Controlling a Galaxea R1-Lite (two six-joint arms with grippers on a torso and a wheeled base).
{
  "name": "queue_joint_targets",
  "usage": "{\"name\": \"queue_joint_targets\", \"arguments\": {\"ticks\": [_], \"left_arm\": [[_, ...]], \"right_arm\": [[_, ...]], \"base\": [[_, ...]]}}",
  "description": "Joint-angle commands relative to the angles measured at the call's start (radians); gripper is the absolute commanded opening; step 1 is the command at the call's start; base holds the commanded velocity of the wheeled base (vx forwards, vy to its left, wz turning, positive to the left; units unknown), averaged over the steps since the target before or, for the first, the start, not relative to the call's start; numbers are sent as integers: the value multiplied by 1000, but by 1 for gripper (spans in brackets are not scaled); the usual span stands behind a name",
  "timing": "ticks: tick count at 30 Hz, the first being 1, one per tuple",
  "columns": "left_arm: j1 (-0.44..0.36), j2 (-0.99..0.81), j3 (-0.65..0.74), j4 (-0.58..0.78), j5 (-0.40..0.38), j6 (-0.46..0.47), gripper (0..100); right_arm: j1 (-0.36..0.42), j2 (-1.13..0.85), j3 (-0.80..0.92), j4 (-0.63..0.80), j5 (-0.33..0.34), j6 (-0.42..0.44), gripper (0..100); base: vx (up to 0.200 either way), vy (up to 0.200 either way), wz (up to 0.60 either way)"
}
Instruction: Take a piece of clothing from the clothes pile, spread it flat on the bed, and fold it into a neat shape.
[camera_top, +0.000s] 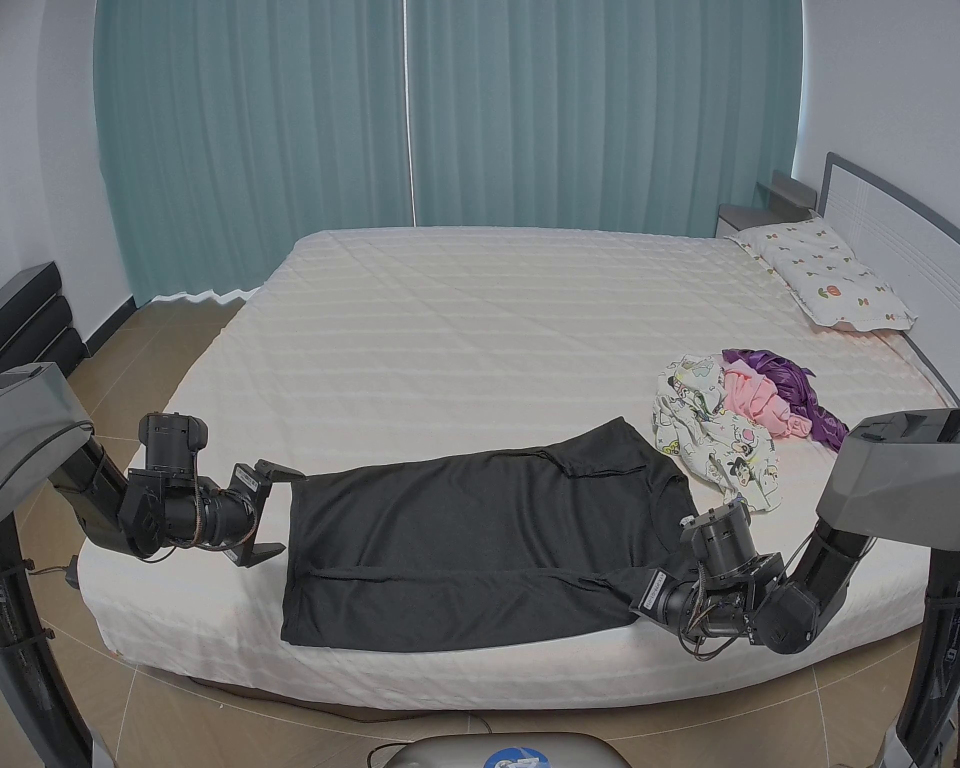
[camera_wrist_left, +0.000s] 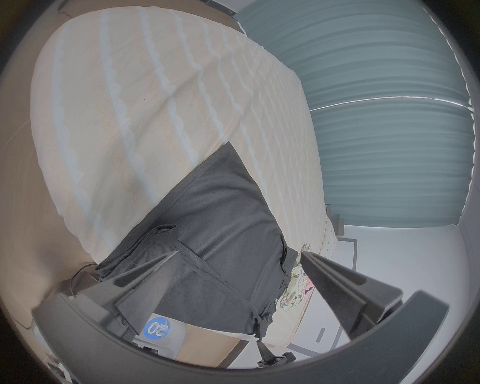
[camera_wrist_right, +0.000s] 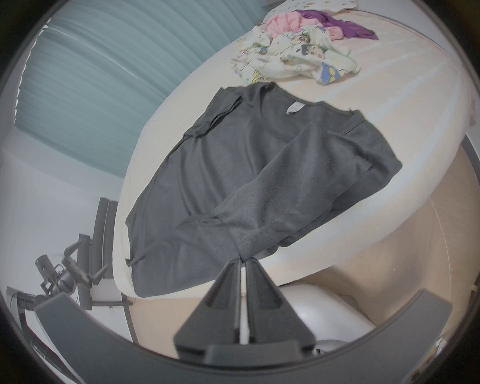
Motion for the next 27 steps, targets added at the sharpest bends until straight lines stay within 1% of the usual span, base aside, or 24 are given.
{"name": "queue_joint_targets", "arguments": {"ticks": [1, 8, 10, 13, 16, 21, 24, 25, 27], "left_arm": [[1, 2, -2, 1, 0, 0, 100], [1, 2, -2, 1, 0, 0, 100], [1, 2, -2, 1, 0, 0, 100], [1, 2, -3, 1, 0, 0, 100], [1, 2, -3, 1, 0, 0, 100], [1, 2, -3, 1, 0, -2, 100], [-1, 2, -3, 1, 0, 0, 100], [-1, 2, -2, 1, 0, 0, 100], [1, 2, -2, 1, 0, 0, 100]], "right_arm": [[11, -1, 7, -4, 12, -2, 100], [-10, -23, -4, -15, 5, 0, 100], [-55, -13, -39, -38, 8, 9, 100], [-85, 28, -90, -76, 6, 32, 100], [-82, 42, -101, -105, 5, 57, 100], [-79, 83, -116, -142, 5, 66, 100], [-64, 118, -113, -178, 3, 64, 100], [-45, 137, -104, -205, 2, 63, 100], [-38, 137, -98, -199, 2, 60, 100]], "base": [[0, 0, 0], [0, 0, 0], [0, 0, 0], [0, 0, 0], [0, 0, 0], [0, 0, 0], [0, 0, 0], [0, 0, 0], [0, 0, 0]]}}
